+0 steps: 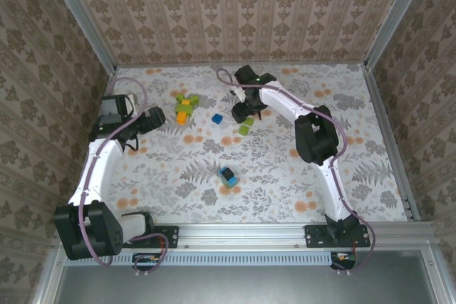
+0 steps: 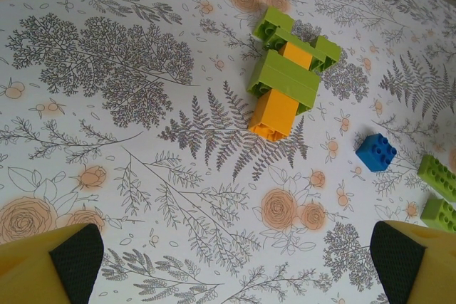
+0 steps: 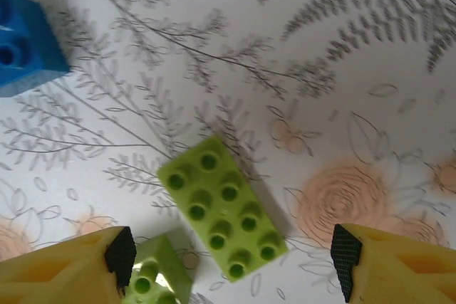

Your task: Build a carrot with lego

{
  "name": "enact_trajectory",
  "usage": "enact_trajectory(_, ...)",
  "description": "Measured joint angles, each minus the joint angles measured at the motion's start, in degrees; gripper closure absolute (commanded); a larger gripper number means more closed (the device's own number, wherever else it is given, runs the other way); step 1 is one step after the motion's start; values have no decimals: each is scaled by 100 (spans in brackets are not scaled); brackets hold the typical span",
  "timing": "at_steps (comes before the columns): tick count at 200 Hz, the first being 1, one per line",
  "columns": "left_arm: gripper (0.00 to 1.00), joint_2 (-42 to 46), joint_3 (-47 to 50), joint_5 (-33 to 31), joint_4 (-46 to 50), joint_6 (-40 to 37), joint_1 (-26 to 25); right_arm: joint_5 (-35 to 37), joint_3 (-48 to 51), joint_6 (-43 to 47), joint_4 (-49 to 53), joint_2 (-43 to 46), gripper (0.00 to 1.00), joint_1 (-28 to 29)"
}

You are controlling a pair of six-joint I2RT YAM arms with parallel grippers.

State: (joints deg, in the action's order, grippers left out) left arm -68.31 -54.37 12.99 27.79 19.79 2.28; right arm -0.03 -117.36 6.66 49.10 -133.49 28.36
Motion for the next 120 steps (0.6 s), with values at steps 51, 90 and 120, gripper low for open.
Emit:
enact_trajectory(51, 0, 0, 0, -22, 0, -7, 0, -85, -695, 286, 37, -280, 23, 136)
enact_trajectory(90, 0, 0, 0, -20, 0, -7, 0, -81, -905, 393, 164, -723, 22, 81)
enact_trajectory(120, 0, 0, 0, -22, 2, -7, 0, -63, -925, 415, 297, -960, 22, 70)
